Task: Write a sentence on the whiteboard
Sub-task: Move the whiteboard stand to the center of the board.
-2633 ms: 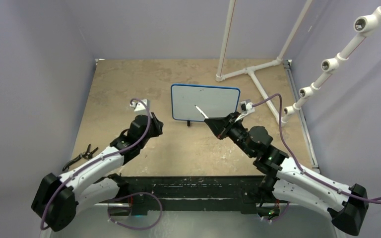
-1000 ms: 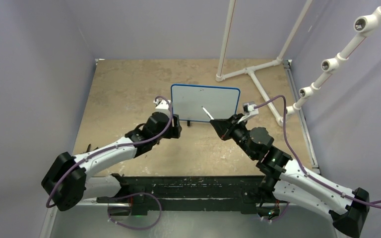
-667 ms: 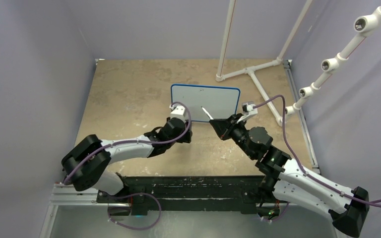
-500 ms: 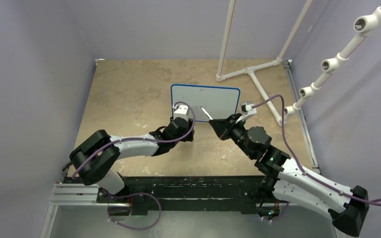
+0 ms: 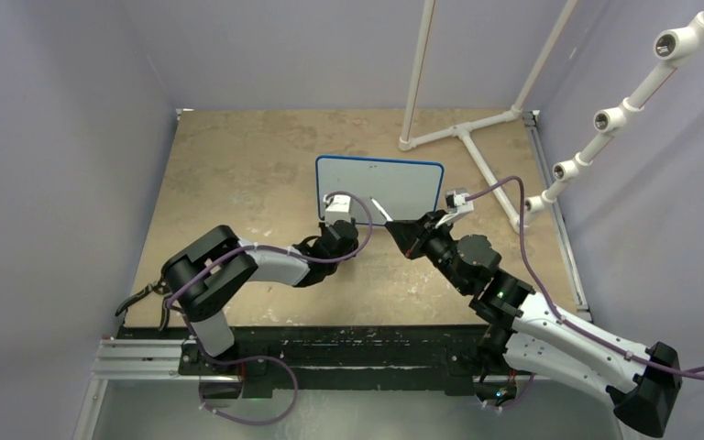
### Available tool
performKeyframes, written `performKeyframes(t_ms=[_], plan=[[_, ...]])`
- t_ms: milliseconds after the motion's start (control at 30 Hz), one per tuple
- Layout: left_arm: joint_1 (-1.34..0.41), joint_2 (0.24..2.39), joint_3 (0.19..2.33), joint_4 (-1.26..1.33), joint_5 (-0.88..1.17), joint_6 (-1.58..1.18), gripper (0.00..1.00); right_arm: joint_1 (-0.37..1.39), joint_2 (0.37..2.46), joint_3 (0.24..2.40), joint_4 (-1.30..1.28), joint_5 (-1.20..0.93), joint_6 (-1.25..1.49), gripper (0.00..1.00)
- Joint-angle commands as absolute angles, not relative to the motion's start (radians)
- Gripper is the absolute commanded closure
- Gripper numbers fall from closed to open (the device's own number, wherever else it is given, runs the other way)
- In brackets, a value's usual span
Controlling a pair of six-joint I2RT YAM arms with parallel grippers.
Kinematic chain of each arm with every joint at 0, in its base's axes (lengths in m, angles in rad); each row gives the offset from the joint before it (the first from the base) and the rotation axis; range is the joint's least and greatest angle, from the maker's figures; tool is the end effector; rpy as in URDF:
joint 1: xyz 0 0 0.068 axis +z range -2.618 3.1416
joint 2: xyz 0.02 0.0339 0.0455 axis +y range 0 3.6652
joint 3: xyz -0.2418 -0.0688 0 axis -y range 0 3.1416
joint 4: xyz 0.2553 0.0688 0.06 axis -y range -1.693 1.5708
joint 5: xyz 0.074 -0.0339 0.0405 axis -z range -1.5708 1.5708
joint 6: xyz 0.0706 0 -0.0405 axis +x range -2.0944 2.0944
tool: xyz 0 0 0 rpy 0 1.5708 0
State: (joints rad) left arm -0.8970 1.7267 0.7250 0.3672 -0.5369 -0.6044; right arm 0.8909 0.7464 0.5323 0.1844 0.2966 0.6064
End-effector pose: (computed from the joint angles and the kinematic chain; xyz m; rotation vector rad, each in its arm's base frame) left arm 0.2492 -0.2542 0.0898 0.0172 2.1198 -0.3019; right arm 0.1708 0.1784 0.2779 0.0030 1.6783 0.9157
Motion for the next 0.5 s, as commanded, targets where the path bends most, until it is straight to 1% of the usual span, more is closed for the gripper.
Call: performKeyframes(t_ms=[0, 133, 267, 467], plan=[[-0.899, 1.756, 0.777, 0.454, -0.599, -0.579, 0.67, 0.891, 0.744, 0.525, 0.231, 0.291, 0.609, 1.00], [-0.900, 1.795, 0.799, 0.464, -0.605, -0.572, 0.66, 0.891, 0.745, 0.521, 0.236, 0.290, 0.611, 1.00], [-0.899, 1.826, 0.829, 0.438, -0.621, -0.562, 0.70, 0.891, 0.743, 0.524, 0.235, 0.288, 0.611, 1.00], [-0.900, 1.847, 0.843, 0.432, -0.652, -0.551, 0.73, 0.891, 0.739, 0.521, 0.232, 0.293, 0.611, 1.00]])
